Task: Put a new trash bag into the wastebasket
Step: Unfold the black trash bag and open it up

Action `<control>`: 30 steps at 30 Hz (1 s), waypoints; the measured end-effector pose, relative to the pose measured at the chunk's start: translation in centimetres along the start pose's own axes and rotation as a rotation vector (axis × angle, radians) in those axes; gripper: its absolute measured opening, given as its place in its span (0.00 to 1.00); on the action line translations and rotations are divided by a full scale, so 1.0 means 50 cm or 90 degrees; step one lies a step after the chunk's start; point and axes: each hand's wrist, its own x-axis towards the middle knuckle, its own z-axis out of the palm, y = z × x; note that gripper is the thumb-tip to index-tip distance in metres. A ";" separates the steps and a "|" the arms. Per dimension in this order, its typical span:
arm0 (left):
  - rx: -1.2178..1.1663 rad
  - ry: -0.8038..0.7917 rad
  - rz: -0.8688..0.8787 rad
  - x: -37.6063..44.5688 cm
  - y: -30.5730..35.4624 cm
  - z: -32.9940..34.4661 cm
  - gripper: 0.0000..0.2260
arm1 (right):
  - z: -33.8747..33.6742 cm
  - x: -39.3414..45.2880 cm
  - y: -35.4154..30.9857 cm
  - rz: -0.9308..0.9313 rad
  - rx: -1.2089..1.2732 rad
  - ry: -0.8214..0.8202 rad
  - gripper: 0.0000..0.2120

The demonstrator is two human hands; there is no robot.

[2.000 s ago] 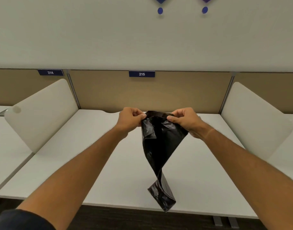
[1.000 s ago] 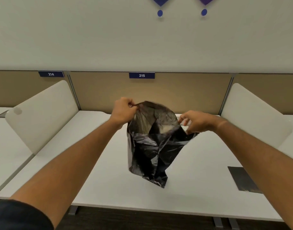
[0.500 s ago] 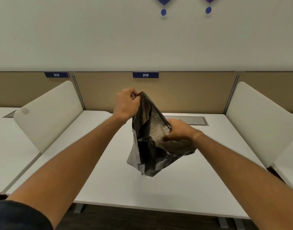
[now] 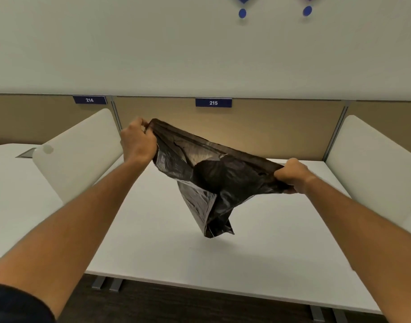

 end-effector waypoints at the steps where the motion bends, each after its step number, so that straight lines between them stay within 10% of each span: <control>1: 0.015 0.012 -0.015 0.002 -0.011 -0.004 0.08 | -0.004 0.001 0.001 0.015 0.012 0.012 0.05; 6: 0.038 0.056 -0.102 0.007 -0.062 -0.027 0.07 | -0.021 0.012 0.026 0.039 -0.005 0.160 0.06; 13: 0.006 0.023 -0.121 -0.004 -0.093 -0.025 0.08 | -0.011 0.012 -0.018 0.134 0.557 0.052 0.16; 22: -0.308 0.034 -0.431 -0.002 -0.115 -0.010 0.08 | 0.055 -0.039 -0.081 0.215 0.607 -0.107 0.06; 30: -0.392 -0.100 -0.489 -0.043 -0.148 -0.046 0.04 | 0.131 -0.093 -0.095 0.169 0.675 -0.141 0.13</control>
